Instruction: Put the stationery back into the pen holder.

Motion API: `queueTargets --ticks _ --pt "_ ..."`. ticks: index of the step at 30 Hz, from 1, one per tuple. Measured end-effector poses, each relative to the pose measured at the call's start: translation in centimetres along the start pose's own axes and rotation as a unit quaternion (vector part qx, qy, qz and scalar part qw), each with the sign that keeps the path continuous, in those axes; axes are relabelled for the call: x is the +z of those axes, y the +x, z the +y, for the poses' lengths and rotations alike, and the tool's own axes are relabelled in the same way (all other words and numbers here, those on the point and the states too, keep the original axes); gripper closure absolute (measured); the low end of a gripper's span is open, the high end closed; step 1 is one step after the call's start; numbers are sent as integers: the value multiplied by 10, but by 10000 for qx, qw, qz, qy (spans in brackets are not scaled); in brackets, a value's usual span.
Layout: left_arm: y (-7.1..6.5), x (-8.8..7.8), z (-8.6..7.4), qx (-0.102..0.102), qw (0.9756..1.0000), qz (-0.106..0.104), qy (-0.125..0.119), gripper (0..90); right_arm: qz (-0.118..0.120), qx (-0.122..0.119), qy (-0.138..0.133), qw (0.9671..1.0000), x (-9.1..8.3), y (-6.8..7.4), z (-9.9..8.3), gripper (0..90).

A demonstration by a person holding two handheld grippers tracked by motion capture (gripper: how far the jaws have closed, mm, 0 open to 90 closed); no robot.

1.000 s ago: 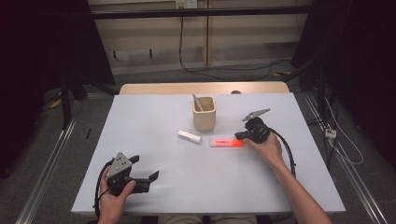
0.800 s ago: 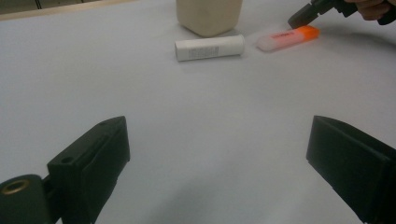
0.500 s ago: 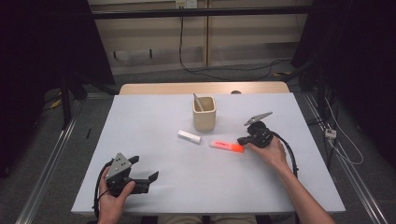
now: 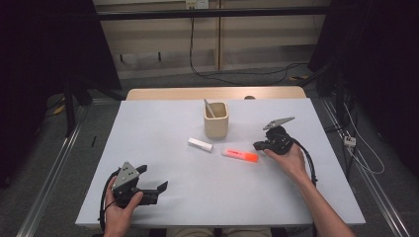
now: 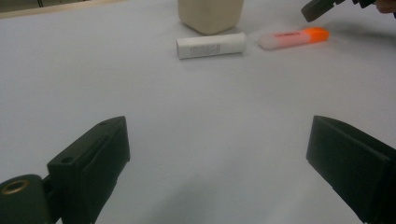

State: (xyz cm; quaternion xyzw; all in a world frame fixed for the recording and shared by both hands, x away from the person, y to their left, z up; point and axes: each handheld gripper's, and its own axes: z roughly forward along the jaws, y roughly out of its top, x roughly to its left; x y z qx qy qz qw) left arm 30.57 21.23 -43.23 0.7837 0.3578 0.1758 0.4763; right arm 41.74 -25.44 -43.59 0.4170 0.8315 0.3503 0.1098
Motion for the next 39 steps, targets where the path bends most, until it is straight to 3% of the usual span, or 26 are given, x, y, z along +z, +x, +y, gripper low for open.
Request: queueTargets --ticks 8,12,15,19,24,29,34,39 --pt "-1 1 1 22 10000 -8 15 60 201 -82 -147 9997 -8 -2 3 652" --pt "1 0 1 28 10000 21 -2 60 285 -104 -182 9994 -9 -1 5 506" --pt "1 -1 0 28 10000 29 7 60 341 -161 -107 9992 -8 2 6 328" --pt "-1 1 0 15 10000 3 4 60 288 -325 12 9991 -5 6 8 217" --pt "0 1 0 18 10000 16 24 60 154 -679 279 9972 -1 13 12 226" --pt "0 2 0 31 10000 0 34 60 349 -867 553 9941 5 17 16 246" --pt "0 3 0 32 10000 -24 38 60 608 -937 728 9911 9 18 18 367" --pt "0 4 1 51 10000 -28 61 60 682 -1080 1037 9864 16 20 17 479"
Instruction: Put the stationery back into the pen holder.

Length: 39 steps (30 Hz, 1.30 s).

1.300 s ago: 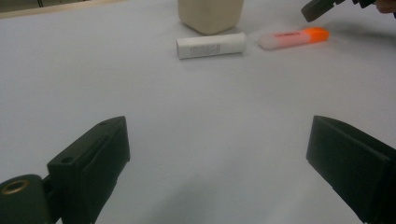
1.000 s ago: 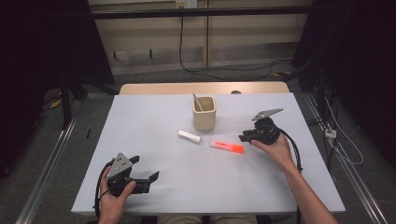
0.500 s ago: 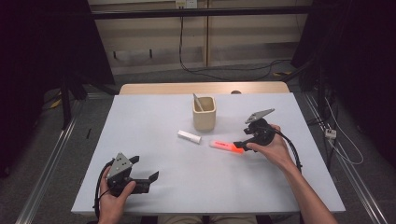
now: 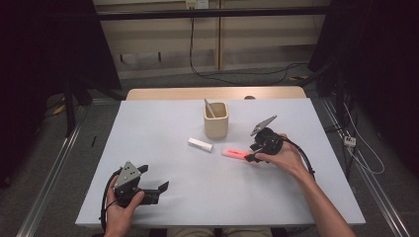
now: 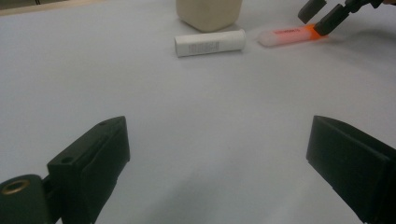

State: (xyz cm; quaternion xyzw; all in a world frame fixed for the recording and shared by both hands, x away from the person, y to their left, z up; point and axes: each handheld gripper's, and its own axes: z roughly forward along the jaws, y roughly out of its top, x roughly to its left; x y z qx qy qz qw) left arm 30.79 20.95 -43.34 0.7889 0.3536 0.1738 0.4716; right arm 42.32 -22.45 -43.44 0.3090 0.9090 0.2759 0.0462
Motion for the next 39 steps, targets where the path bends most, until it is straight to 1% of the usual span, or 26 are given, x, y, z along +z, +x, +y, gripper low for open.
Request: queueTargets --ticks 1,6,8,12,13,17,21,22,26,29,33,34,37,38,39 --pt "0 1 0 -36 10000 -16 -16 60 14 -28 38 10000 0 0 0 495" --pt "0 1 0 5 10000 -5 -22 60 50 -267 220 9994 2 3 4 562" --pt "0 1 0 -5 10000 -12 -19 60 89 -315 261 9991 4 4 5 573" --pt "0 1 0 -2 10000 3 -25 60 85 -434 346 9984 5 5 7 614" --pt "1 1 0 -3 10000 3 -25 60 57 -520 404 9978 6 4 8 623" --pt "0 1 0 3 10000 3 -8 60 39 -687 527 9962 7 6 11 635" --pt "-1 1 0 2 10000 -14 -10 60 43 -733 523 9959 7 7 11 648" --pt "-1 1 0 11 10000 -10 -7 60 28 -779 515 9956 7 7 11 659" --pt "-1 1 0 2 10000 -1 -11 60 49 -755 476 9960 7 7 10 670" --pt "0 1 0 -26 10000 -2 -18 60 51 -667 460 9967 7 7 9 670" --pt "0 0 0 -13 10000 10 -12 60 49 -577 415 9975 6 5 9 670" --pt "0 0 0 -11 10000 -5 -23 60 69 -516 418 9978 6 6 9 670" --pt "0 0 0 -15 10000 0 -27 60 30 -508 407 9979 5 6 8 670" --pt "0 -1 0 -16 10000 6 -26 60 60 -500 391 9980 4 5 7 670" --pt "0 -1 -1 -35 10000 22 -13 60 55 -420 342 9985 3 6 6 670"
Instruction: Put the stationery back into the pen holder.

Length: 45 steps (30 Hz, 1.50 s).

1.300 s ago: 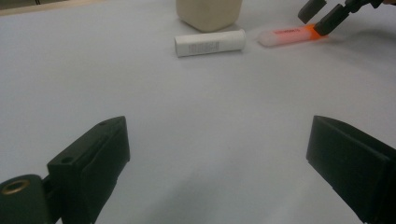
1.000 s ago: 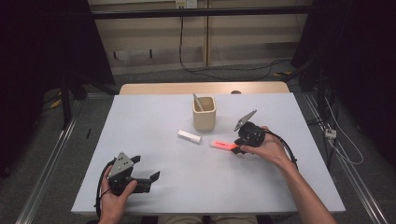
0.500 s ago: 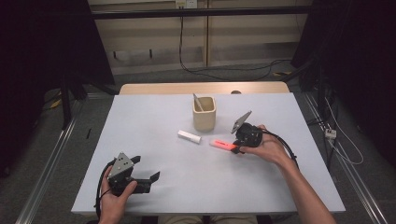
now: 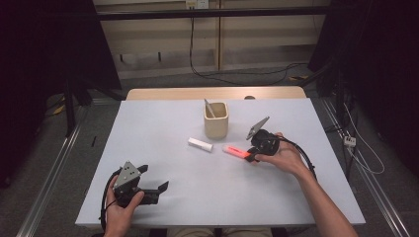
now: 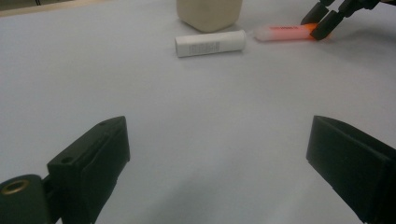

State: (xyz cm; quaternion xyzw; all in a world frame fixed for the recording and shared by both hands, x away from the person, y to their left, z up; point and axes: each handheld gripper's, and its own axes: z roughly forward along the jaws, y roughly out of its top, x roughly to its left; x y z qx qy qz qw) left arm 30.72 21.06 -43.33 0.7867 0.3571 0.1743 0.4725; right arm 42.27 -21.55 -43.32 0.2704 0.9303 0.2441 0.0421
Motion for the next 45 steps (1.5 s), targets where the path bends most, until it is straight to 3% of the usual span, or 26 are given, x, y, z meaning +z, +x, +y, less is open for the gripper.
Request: queueTargets --ticks 9,19,26,29,33,37,45 --pt "0 1 0 29 10000 15 -13 56 94 181 -234 9995 -12 2 -4 670" --pt "-1 3 4 168 9997 166 -41 55 313 361 -634 9968 -24 15 0 670" --pt "-6 9 6 163 9999 9 11 60 423 364 -616 9965 -23 24 3 670" --pt "-11 11 11 278 9996 52 -75 57 444 282 -617 9967 -24 26 6 670" --pt "-17 16 21 459 9989 -86 -103 51 494 258 -670 9962 -24 29 10 670" --pt "-22 26 27 575 9981 -234 41 57 586 184 -658 9959 -24 33 15 670" --pt "-36 45 46 1049 9933 -477 34 52 665 11 -728 9951 -25 41 28 670"
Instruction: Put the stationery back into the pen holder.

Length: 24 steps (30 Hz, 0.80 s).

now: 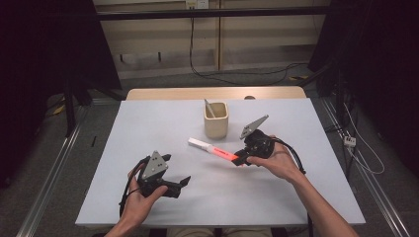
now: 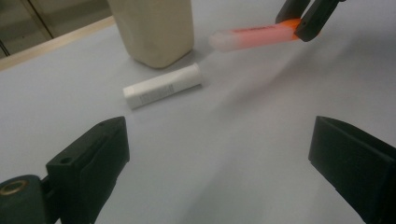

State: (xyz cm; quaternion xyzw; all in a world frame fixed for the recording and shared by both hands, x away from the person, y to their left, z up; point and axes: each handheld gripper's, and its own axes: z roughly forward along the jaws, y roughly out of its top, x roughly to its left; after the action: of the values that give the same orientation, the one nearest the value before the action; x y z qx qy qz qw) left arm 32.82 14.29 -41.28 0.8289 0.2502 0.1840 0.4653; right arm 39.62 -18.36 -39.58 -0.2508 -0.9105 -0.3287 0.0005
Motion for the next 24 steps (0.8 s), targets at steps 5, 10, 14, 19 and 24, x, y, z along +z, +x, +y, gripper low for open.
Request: queueTargets --ticks 5,10,14,19,24 --pt "1 13 7 168 9998 46 -51 44 3 -71 -58 10000 -2 2 7 669" --pt "8 32 12 384 9991 170 5 44 -44 -163 -57 9998 1 5 12 669" --pt "9 38 18 726 9968 337 7 45 -62 -191 -98 9998 -2 6 17 670" --pt "8 45 24 1019 9941 373 -45 54 -61 -232 -36 9997 -1 8 22 669" --pt "5 49 23 1332 9894 582 -50 66 -51 -211 -7 9998 3 7 25 669"
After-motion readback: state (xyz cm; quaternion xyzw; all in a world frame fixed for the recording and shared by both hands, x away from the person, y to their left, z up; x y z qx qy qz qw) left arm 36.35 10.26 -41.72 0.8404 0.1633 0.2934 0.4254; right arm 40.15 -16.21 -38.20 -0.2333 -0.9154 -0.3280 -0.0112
